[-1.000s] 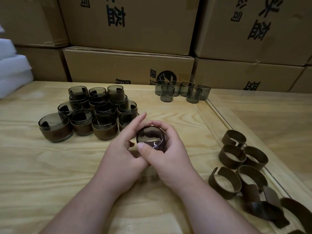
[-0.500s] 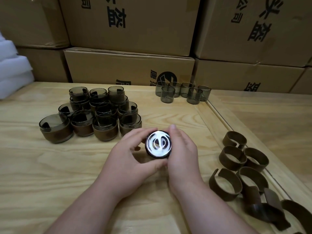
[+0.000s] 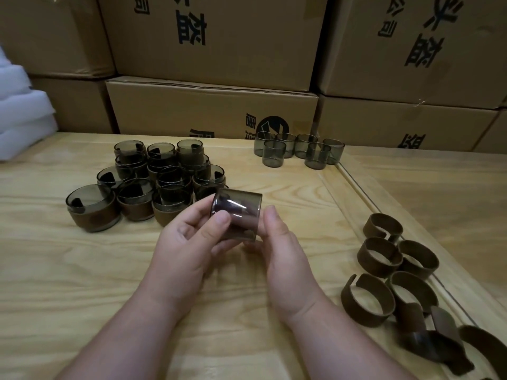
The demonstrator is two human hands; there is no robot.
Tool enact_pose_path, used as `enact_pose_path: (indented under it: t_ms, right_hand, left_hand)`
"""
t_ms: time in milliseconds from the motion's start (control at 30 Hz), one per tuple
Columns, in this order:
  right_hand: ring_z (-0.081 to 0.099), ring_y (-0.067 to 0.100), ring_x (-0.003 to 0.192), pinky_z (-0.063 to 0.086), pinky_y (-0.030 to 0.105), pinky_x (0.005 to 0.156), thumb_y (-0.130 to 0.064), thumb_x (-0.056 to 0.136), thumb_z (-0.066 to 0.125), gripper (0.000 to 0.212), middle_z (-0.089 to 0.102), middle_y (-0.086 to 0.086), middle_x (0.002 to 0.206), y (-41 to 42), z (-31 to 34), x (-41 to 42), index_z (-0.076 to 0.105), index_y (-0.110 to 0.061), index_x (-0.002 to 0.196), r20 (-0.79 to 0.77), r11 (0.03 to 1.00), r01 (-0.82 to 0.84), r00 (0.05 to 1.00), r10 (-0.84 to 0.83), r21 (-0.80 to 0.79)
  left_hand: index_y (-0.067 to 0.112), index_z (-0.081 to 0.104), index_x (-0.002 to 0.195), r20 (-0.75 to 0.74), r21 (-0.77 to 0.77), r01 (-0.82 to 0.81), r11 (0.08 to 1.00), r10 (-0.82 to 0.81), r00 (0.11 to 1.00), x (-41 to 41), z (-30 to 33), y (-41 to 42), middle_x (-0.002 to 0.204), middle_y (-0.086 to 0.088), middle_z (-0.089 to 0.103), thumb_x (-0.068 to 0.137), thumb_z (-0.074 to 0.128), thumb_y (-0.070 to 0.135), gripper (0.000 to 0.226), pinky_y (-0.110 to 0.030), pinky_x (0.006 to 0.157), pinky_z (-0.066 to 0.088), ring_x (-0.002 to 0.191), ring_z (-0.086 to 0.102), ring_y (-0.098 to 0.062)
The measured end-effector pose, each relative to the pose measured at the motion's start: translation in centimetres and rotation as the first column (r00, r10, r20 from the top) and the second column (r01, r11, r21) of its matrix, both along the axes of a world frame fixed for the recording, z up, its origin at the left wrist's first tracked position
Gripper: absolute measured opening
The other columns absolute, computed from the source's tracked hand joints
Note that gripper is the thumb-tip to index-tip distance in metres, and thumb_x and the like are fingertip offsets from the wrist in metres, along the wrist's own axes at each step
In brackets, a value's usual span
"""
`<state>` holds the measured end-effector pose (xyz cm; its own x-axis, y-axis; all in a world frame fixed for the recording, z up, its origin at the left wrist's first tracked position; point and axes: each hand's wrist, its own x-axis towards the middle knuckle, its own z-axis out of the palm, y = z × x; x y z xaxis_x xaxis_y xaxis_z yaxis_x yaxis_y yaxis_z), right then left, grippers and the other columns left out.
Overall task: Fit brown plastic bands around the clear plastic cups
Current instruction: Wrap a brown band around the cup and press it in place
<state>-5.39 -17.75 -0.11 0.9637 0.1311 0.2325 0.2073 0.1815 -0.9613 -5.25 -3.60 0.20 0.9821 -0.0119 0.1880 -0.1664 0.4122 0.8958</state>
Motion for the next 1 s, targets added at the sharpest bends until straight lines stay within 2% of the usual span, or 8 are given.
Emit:
enact_pose_path:
  t_ms: [133, 233, 300, 433, 533, 600, 800, 1000]
  right_hand:
    - [0.055, 0.018, 0.136, 0.037, 0.04, 0.12, -0.056, 0.101, 0.037, 0.061, 0.067, 0.006, 0.137, 0.0, 0.4, -0.5, 0.063, -0.015, 0.138, 0.099, 0.995, -0.09, 0.991, 0.094, -0.046]
    - [0.026, 0.014, 0.156, 0.019, 0.044, 0.128, -0.055, 0.097, 0.042, 0.039, 0.052, -0.005, 0.154, 0.0, 0.5, -0.6, 0.075, -0.047, 0.117, 0.162, 0.99, -0.13, 0.977, 0.138, -0.055]
    - [0.015, 0.004, 0.157, 0.018, 0.042, 0.127, -0.057, 0.093, 0.045, 0.037, 0.048, -0.024, 0.153, -0.1, 0.3, -0.6, 0.078, -0.048, 0.107, 0.187, 0.994, -0.095, 0.977, 0.103, -0.051]
    - [0.035, 0.011, 0.151, 0.031, 0.05, 0.123, -0.063, 0.085, 0.052, 0.032, 0.05, 0.0, 0.154, -0.1, 0.1, -0.4, 0.076, -0.052, 0.103, 0.097, 0.997, 0.053, 0.994, -0.058, 0.056]
    - [0.07, 0.008, 0.106, 0.058, 0.034, 0.092, -0.058, 0.08, 0.067, 0.039, 0.075, -0.008, 0.111, -0.3, -0.3, 0.2, 0.066, -0.033, 0.11, -0.035, 0.977, 0.153, 0.988, -0.15, 0.145]
    - [0.071, 0.003, 0.085, 0.058, 0.024, 0.074, -0.052, 0.082, 0.068, 0.048, 0.076, -0.012, 0.091, -0.3, -0.3, 0.4, 0.057, -0.021, 0.117, -0.063, 0.973, 0.184, 0.982, -0.177, 0.137]
    - [0.069, 0.037, 0.092, 0.056, 0.05, 0.079, -0.073, 0.069, 0.076, 0.07, 0.069, 0.026, 0.117, 0.3, 0.5, 0.0, 0.062, -0.02, 0.113, -0.121, 0.972, 0.173, 0.98, -0.155, 0.159]
    - [0.068, 0.049, 0.094, 0.058, 0.062, 0.089, -0.08, 0.07, 0.067, 0.078, 0.071, 0.024, 0.114, 0.2, 0.4, 0.1, 0.061, -0.017, 0.116, -0.127, 0.981, 0.17, 0.979, -0.157, 0.095]
  left_hand:
    - [0.014, 0.074, 0.116, -0.017, 0.002, -0.045, 0.999, 0.045, 0.999, 0.2, 0.1, -0.1, 0.117, -0.018, 0.075, 0.071, 0.085, 0.051, 0.059, -0.032, 0.079, 0.06, 0.102, 0.074, -0.028]
    - [0.017, 0.078, 0.107, -0.027, 0.017, -0.043, 0.999, 0.043, 0.999, 0.3, 0.1, -0.2, 0.105, -0.015, 0.077, 0.076, 0.076, 0.05, 0.045, -0.031, 0.076, 0.06, 0.091, 0.075, -0.024]
    - [0.016, 0.077, 0.108, -0.026, 0.061, -0.018, 0.998, 0.02, 0.999, 0.2, 0.1, -0.3, 0.101, -0.014, 0.077, 0.077, 0.072, 0.049, 0.046, -0.031, 0.076, 0.059, 0.089, 0.075, -0.022]
    - [0.013, 0.071, 0.123, -0.033, 0.11, 0.01, 0.994, -0.007, 0.999, 0.1, -0.1, -0.4, 0.109, -0.016, 0.076, 0.073, 0.078, 0.041, 0.058, -0.032, 0.077, 0.057, 0.089, 0.072, -0.023]
    - [0.01, 0.065, 0.13, -0.03, 0.074, 0.0, 0.997, 0.002, 1.0, 0.2, -0.2, -0.4, 0.116, -0.017, 0.074, 0.074, 0.08, 0.03, 0.062, -0.03, 0.074, 0.059, 0.094, 0.071, -0.024]
    - [0.011, 0.062, 0.132, -0.023, 0.036, -0.002, 0.999, 0.003, 1.0, 0.2, -0.1, -0.4, 0.11, -0.012, 0.076, 0.074, 0.078, 0.03, 0.063, -0.029, 0.07, 0.059, 0.09, 0.073, -0.023]
    - [0.02, 0.072, 0.123, 0.026, 0.049, 0.057, 0.997, -0.058, 0.998, 0.0, -0.2, -0.4, 0.099, -0.016, 0.076, 0.076, 0.069, 0.046, 0.054, -0.03, 0.061, 0.056, 0.079, 0.072, -0.026]
    - [0.02, 0.078, 0.11, 0.053, 0.118, 0.099, 0.988, -0.105, 0.993, -0.1, 0.0, -0.3, 0.1, -0.016, 0.078, 0.089, 0.052, 0.055, 0.048, -0.028, 0.061, 0.05, 0.074, 0.063, -0.023]
